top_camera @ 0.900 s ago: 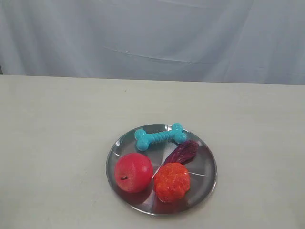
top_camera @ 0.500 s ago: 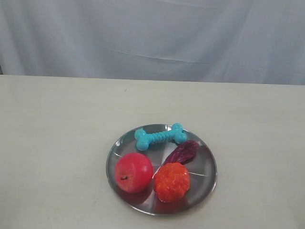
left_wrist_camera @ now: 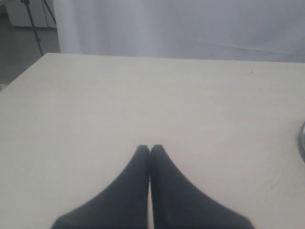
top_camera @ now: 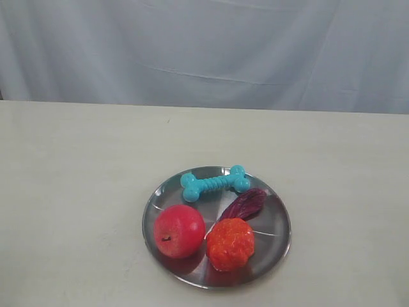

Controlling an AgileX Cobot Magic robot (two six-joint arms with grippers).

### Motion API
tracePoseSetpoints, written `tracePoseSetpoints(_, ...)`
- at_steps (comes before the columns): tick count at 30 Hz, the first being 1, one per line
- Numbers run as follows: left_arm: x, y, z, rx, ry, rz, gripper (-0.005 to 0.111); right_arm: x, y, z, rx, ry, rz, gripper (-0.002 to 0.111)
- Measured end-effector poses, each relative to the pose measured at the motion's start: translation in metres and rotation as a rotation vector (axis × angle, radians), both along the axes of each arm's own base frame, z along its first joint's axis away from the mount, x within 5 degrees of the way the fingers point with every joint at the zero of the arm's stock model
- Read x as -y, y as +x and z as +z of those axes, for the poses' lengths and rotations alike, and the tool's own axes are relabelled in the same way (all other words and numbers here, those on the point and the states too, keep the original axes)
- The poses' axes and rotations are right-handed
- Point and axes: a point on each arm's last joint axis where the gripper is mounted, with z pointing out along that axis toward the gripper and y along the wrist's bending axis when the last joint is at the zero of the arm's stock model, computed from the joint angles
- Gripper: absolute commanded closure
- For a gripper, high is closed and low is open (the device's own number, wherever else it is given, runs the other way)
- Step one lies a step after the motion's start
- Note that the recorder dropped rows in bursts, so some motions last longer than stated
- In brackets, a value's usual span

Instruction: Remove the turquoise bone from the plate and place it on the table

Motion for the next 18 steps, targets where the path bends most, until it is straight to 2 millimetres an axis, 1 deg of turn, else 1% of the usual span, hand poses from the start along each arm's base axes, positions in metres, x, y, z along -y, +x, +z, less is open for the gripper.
tracePoseSetpoints(7, 0.0, 0.0, 0.0, 0.0, 0.0, 0.0, 0.107, 0.001, 0.0, 0.002, 0.014, -0.022, -0.002, 0.109)
tracePoseSetpoints(9, 0.0, 0.0, 0.0, 0.0, 0.0, 0.0, 0.107, 0.002, 0.002, 0.009, 0.096, -0.054, -0.007, 0.109)
tracePoseSetpoints(12, 0.0, 0.0, 0.0, 0.0, 0.0, 0.0, 0.107, 0.002, 0.002, 0.029, 0.304, -0.119, -0.015, 0.109)
tracePoseSetpoints(13, 0.0, 0.0, 0.0, 0.0, 0.0, 0.0, 0.107, 0.002, 0.002, 0.037, 0.388, -0.147, -0.018, 0.109)
tracePoseSetpoints(18, 0.0, 0.0, 0.0, 0.0, 0.0, 0.0, 0.107, 0.001, -0.005, 0.061, 0.65, -0.21, -0.03, 0.109)
